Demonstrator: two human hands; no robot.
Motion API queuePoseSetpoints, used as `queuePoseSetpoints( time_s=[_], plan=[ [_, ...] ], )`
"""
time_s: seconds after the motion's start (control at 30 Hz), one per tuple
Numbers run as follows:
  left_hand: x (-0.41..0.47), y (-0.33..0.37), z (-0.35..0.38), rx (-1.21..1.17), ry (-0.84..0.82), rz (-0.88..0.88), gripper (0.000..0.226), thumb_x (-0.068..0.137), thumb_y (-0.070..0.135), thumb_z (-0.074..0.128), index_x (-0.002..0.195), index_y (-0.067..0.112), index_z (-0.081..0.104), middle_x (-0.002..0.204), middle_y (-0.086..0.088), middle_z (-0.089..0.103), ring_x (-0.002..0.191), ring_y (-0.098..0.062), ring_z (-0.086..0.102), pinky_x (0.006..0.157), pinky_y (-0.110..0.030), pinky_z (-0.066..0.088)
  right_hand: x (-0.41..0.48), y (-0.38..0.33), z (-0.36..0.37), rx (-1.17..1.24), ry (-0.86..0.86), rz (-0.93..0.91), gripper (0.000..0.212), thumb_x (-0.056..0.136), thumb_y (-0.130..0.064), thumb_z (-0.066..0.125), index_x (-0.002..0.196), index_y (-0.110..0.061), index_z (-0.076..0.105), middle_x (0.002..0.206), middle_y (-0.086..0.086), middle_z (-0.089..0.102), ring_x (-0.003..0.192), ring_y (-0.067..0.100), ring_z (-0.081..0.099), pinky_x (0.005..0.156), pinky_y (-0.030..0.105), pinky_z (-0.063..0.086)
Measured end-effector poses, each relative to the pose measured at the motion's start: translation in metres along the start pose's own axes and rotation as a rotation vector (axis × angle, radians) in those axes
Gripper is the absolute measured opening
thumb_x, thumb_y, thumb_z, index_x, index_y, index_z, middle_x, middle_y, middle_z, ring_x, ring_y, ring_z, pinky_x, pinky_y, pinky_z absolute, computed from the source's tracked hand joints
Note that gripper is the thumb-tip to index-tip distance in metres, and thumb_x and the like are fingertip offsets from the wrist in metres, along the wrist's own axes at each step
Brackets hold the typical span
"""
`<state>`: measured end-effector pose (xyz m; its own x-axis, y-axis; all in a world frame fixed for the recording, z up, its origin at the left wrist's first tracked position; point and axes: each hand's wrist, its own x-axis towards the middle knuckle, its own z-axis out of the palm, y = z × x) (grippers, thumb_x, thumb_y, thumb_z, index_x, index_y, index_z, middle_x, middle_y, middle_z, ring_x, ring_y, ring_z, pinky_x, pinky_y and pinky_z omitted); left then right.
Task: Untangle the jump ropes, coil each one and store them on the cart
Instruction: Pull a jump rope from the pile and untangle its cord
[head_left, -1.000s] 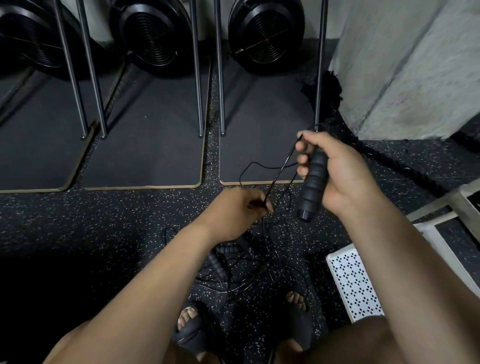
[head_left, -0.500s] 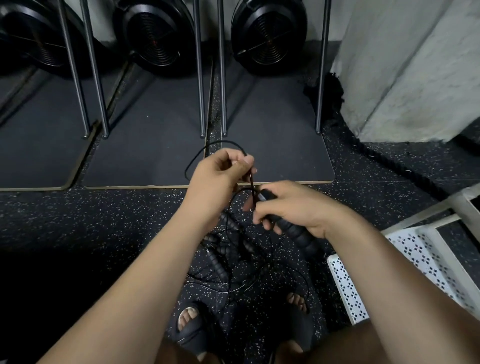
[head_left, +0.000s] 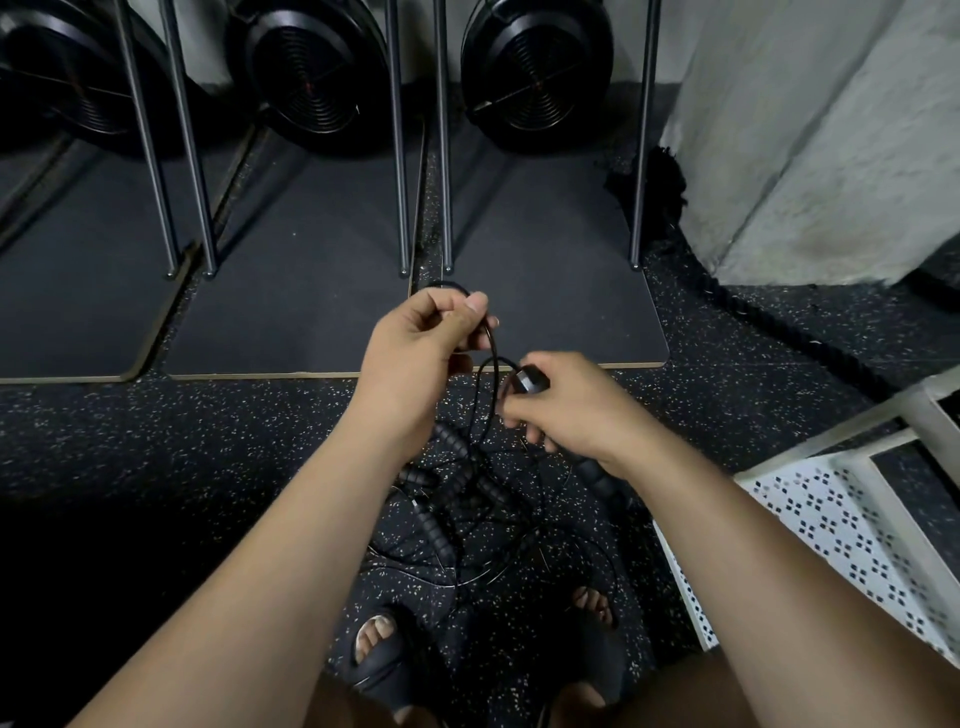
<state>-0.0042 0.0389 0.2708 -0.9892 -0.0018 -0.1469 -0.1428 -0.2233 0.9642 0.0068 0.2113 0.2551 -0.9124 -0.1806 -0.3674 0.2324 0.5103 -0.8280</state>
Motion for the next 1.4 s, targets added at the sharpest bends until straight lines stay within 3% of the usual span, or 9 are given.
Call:
queuePoseSetpoints(
  time_s=[0.17, 0.33, 0.53, 0.77, 0.93, 1.03, 1.13, 1.23, 1.4],
  plan=[
    [0.002, -0.001, -0.002, -0.034, 0.029, -0.008, 0.015, 0.101, 0.019, 0.072, 0.089, 0.018, 0.063, 0.091, -0.003, 0.073, 0.075, -0.011, 0.064, 0.068, -0.024, 0.046, -0.005, -0.003, -0.001, 0.044, -0.131, 0.041, 0.004, 0.088, -0.007, 0.072, 0.092, -0.007, 0.072, 0.085, 0.008, 0.080, 0.062, 0.014, 0.062, 0.052, 0.032, 0.046],
    [0.004, -0.002, -0.003, -0.038, 0.042, -0.007, 0.017, 0.102, 0.018, 0.072, 0.086, 0.017, 0.063, 0.088, -0.003, 0.072, 0.074, -0.011, 0.063, 0.066, -0.022, 0.047, -0.007, -0.009, -0.007, 0.100, -0.100, -0.012, 0.006, 0.089, -0.007, 0.073, 0.094, -0.004, 0.073, 0.083, 0.009, 0.079, 0.063, 0.014, 0.060, 0.052, 0.032, 0.045],
    [0.005, -0.001, -0.003, -0.106, 0.039, -0.032, 0.013, 0.102, 0.016, 0.071, 0.091, 0.015, 0.064, 0.088, -0.003, 0.074, 0.073, -0.009, 0.064, 0.060, -0.019, 0.048, -0.004, -0.003, -0.003, -0.042, 0.006, -0.026, 0.016, 0.086, -0.016, 0.084, 0.094, -0.017, 0.070, 0.071, 0.002, 0.071, 0.056, 0.013, 0.066, 0.052, 0.034, 0.050],
    [0.006, -0.004, -0.002, -0.160, 0.062, -0.003, 0.010, 0.105, 0.017, 0.067, 0.099, 0.010, 0.064, 0.089, -0.008, 0.071, 0.074, -0.012, 0.067, 0.062, -0.021, 0.051, -0.009, -0.009, -0.005, -0.037, -0.002, -0.030, 0.009, 0.087, -0.010, 0.077, 0.085, -0.011, 0.068, 0.079, 0.004, 0.080, 0.059, 0.014, 0.068, 0.052, 0.034, 0.049],
    [0.004, -0.017, -0.001, 0.324, 0.037, -0.058, 0.021, 0.104, 0.011, 0.051, 0.099, 0.016, 0.072, 0.094, -0.002, 0.081, 0.087, -0.020, 0.074, 0.070, -0.030, 0.050, -0.017, -0.024, -0.024, 0.202, 0.104, -0.118, 0.008, 0.091, -0.008, 0.077, 0.088, -0.007, 0.070, 0.074, 0.008, 0.076, 0.058, 0.016, 0.060, 0.051, 0.033, 0.046],
    [-0.003, -0.029, 0.001, 0.549, -0.245, -0.084, 0.034, 0.094, -0.002, 0.052, 0.104, 0.022, 0.074, 0.099, 0.002, 0.081, 0.088, -0.016, 0.071, 0.081, -0.035, 0.052, -0.025, -0.034, -0.033, 0.462, 0.085, -0.171, 0.011, 0.094, -0.002, 0.076, 0.091, -0.006, 0.066, 0.069, 0.008, 0.066, 0.054, 0.016, 0.053, 0.047, 0.029, 0.042],
    [-0.010, -0.040, 0.008, 0.620, -0.463, -0.100, 0.040, 0.092, -0.005, 0.057, 0.106, 0.027, 0.075, 0.106, 0.002, 0.080, 0.099, -0.017, 0.072, 0.097, -0.036, 0.054, -0.030, -0.040, -0.039, 0.681, 0.062, -0.170, 0.015, 0.094, -0.003, 0.074, 0.091, -0.011, 0.061, 0.069, 0.006, 0.060, 0.054, 0.016, 0.049, 0.046, 0.027, 0.041],
    [-0.012, -0.051, 0.012, 0.717, -0.484, -0.074, 0.032, 0.096, -0.003, 0.065, 0.105, 0.026, 0.076, 0.102, 0.006, 0.078, 0.091, -0.009, 0.069, 0.094, -0.032, 0.055, -0.029, -0.042, -0.048, 0.828, 0.080, -0.188, 0.023, 0.095, -0.005, 0.072, 0.081, -0.017, 0.059, 0.070, 0.003, 0.058, 0.055, 0.014, 0.047, 0.047, 0.026, 0.040],
    [-0.011, -0.053, 0.008, 0.916, -0.451, -0.003, 0.021, 0.104, 0.013, 0.064, 0.101, 0.030, 0.076, 0.088, 0.011, 0.075, 0.080, -0.015, 0.070, 0.079, -0.034, 0.058, -0.025, -0.037, -0.061, 1.016, 0.164, -0.163, 0.022, 0.097, -0.009, 0.071, 0.083, -0.017, 0.057, 0.073, 0.000, 0.058, 0.056, 0.010, 0.048, 0.049, 0.023, 0.041]
  ],
)
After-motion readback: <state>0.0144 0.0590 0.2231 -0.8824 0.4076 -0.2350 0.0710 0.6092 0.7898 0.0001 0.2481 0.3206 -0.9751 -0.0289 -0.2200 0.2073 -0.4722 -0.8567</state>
